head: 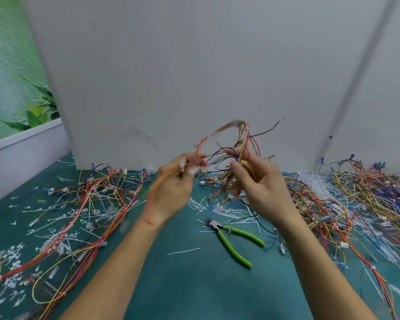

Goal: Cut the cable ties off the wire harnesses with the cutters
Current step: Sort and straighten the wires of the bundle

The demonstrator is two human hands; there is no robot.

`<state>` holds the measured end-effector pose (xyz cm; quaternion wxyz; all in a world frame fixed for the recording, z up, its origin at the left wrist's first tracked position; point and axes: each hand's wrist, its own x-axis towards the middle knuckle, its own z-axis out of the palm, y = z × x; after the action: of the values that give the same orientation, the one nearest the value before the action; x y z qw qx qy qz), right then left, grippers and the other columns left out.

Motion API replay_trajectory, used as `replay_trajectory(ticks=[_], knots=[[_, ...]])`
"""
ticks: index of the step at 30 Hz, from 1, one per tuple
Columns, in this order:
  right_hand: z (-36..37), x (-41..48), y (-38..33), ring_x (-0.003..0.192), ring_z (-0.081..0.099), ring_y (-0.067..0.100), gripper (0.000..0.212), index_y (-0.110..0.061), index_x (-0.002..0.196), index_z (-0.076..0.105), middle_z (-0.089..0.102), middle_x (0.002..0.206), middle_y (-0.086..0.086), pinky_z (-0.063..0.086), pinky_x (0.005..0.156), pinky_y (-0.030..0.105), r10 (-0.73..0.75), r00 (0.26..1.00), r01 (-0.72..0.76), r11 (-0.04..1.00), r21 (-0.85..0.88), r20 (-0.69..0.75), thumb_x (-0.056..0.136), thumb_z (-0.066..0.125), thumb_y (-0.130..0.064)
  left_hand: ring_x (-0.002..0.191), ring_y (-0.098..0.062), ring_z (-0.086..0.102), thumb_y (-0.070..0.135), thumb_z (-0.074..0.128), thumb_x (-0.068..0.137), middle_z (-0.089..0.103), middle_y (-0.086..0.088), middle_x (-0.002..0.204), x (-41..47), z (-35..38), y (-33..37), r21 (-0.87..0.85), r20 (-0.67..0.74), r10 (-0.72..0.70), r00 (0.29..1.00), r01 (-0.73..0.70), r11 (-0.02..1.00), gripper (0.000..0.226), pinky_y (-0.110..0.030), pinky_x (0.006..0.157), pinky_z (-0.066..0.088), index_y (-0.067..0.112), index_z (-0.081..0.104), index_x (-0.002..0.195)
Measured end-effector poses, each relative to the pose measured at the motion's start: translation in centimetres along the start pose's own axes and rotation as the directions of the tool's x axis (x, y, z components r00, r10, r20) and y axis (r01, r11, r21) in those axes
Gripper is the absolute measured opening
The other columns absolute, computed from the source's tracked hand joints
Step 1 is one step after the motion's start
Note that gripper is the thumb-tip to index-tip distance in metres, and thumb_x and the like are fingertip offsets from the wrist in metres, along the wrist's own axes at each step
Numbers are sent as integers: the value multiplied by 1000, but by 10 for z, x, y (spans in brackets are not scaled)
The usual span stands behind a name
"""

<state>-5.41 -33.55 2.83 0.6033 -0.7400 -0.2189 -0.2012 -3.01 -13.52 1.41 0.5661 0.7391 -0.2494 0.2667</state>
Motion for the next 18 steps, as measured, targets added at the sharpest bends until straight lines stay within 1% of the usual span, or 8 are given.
replay_trajectory(ticks=[2, 3, 5, 7, 9, 12, 16, 18], knots=[[5, -2, 1, 67, 59, 7, 31, -30, 129, 68, 69, 79, -12, 53, 66, 29, -104, 994, 101, 987, -127, -19, 101, 65, -16, 104, -18, 68, 11, 47, 105, 70, -10, 116, -1, -2, -1, 189, 41, 241, 970, -244, 951, 31, -30, 93, 54, 7, 66, 128], [7, -3, 2, 69, 60, 6, 34, -29, 131, 69, 72, 82, -8, 53, 68, 28, -156, 987, 146, 970, -196, -32, 100, 67, -14, 104, -25, 66, 8, 44, 102, 68, -13, 119, -1, -3, -3, 277, 59, 339, 939, -341, 898, 36, -35, 93, 55, 2, 63, 133], [7, -3, 3, 72, 64, 15, 31, -20, 125, 74, 76, 89, 2, 52, 69, 29, -271, 960, 234, 909, -346, -64, 98, 69, -8, 100, -33, 61, 5, 44, 99, 66, -16, 122, -1, -7, -5, 419, 63, 454, 889, -437, 796, 40, -47, 87, 56, -2, 59, 136], [4, -1, 6, 83, 69, 17, 29, -12, 119, 77, 77, 101, 3, 54, 75, 27, -352, 929, 275, 865, -419, -117, 94, 70, 1, 95, -34, 58, -3, 55, 96, 66, -14, 125, 0, -12, -10, 524, 44, 522, 852, -464, 714, 41, -49, 79, 55, -2, 58, 137], [0, 1, 9, 98, 72, 18, 30, -10, 116, 78, 74, 112, 7, 57, 85, 27, -389, 906, 280, 845, -455, -166, 92, 70, 5, 94, -31, 57, 0, 67, 95, 67, -12, 128, 1, -16, -13, 601, 30, 589, 808, -485, 635, 44, -49, 74, 52, 0, 58, 138], [-4, 2, 12, 91, 67, 25, 35, -14, 120, 77, 66, 120, 11, 56, 78, 40, -403, 892, 251, 817, -519, -204, 93, 68, 5, 97, -34, 61, 10, 70, 97, 67, -9, 132, 5, -21, -17, 664, 44, 684, 728, -533, 525, 42, -49, 73, 50, 3, 60, 137], [-13, 2, 15, 98, 62, 29, 41, -9, 125, 74, 57, 133, 16, 52, 87, 36, -448, 861, 235, 771, -592, -240, 91, 64, 13, 100, -32, 60, 15, 74, 94, 67, -4, 132, 7, -25, -25, 715, 18, 716, 698, -510, 478, 38, -45, 77, 47, 7, 67, 131], [-16, 1, 16, 110, 61, 33, 45, -6, 128, 72, 54, 139, 18, 52, 96, 43, -429, 868, 209, 774, -598, -251, 90, 59, 16, 103, -27, 56, 18, 75, 94, 69, -3, 128, 6, -25, -27, 747, -25, 709, 705, -458, 482, 37, -41, 79, 41, 9, 68, 129]])
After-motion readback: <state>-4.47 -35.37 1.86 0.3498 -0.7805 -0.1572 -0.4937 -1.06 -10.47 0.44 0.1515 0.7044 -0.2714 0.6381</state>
